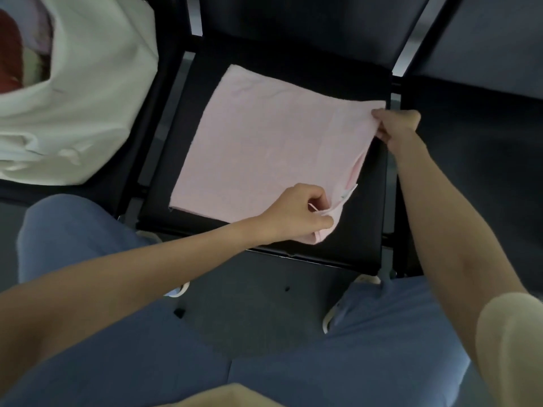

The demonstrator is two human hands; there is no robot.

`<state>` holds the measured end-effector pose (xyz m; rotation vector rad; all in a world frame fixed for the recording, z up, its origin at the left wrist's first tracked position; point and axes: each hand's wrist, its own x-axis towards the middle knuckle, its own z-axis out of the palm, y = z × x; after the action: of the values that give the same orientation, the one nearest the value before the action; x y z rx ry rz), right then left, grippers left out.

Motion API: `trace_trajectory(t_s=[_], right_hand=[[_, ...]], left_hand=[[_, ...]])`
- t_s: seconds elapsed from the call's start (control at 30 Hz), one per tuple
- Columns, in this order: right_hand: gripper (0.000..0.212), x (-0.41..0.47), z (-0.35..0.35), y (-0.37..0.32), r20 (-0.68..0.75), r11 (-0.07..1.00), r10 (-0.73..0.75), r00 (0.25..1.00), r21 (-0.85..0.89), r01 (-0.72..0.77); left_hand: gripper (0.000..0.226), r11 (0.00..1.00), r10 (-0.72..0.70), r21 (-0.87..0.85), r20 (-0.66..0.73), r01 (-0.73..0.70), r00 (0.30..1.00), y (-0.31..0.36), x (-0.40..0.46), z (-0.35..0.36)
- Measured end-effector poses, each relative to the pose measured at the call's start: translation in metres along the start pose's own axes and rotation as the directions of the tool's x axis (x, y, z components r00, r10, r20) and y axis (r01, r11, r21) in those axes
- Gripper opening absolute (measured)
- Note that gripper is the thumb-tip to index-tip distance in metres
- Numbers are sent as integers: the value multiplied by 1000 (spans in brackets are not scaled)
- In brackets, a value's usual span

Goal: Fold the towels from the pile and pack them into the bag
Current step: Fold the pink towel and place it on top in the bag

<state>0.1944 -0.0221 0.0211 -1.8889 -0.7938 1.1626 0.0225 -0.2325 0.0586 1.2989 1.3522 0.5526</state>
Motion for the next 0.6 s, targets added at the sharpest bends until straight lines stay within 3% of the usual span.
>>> trace_trajectory(t_s=[0.13,0.27,0.47,0.6], right_hand=[[28,-2,-8,-7,-115,993,-112,987,8,114],[26,-11,6,-17,-187,970,-240,952,-21,241],[26,-39,69,-34,-127,889,-453,883,-142,435],[17,-52,119,-40,-54,846,-503,863,-236,478]], left_hand=[[18,984,-79,-151,80,90,994,5,-7,-1],[12,972,-62,-220,127,89,990,2,-21,-9],[13,957,-134,-248,79,149,988,-27,-45,-45],[13,955,-162,-253,-5,156,987,-49,-56,-79]])
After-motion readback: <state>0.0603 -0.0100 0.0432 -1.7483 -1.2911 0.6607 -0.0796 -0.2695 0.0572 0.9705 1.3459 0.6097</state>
